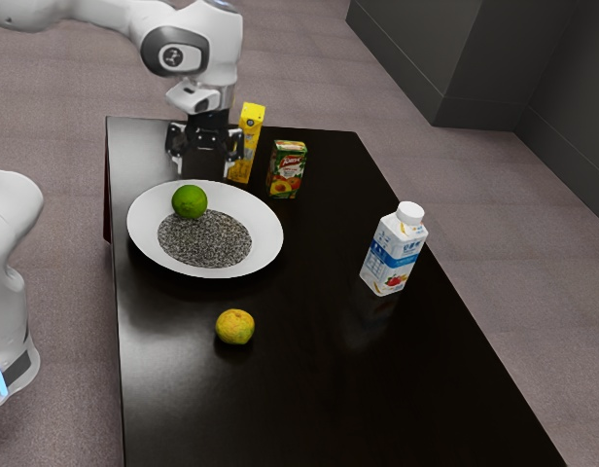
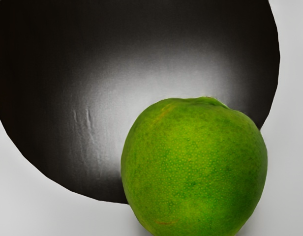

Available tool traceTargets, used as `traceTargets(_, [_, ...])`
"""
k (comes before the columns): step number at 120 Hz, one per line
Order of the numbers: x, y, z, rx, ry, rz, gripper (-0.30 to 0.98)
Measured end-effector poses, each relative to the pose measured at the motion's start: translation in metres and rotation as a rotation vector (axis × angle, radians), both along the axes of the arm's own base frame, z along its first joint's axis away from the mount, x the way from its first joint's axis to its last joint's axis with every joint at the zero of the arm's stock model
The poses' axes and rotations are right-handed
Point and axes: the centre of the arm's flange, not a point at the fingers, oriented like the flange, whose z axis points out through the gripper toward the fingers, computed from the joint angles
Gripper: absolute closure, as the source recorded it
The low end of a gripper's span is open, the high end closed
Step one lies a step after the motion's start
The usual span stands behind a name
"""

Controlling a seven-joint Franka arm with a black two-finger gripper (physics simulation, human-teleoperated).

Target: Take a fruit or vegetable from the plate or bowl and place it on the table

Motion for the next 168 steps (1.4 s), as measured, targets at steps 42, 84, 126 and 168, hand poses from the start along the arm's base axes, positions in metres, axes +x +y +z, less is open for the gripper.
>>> traceTargets(42, [-0.007, -0.017, -0.022, -0.023, 0.063, -0.029, 0.02])
traceTargets(84, [-0.009, -0.02, -0.031, -0.03, 0.081, -0.032, 0.02])
traceTargets(126, [-0.011, -0.018, -0.041, -0.037, 0.093, -0.026, 0.02])
traceTargets(168, [-0.01, -0.019, -0.043, -0.04, 0.092, -0.03, 0.03])
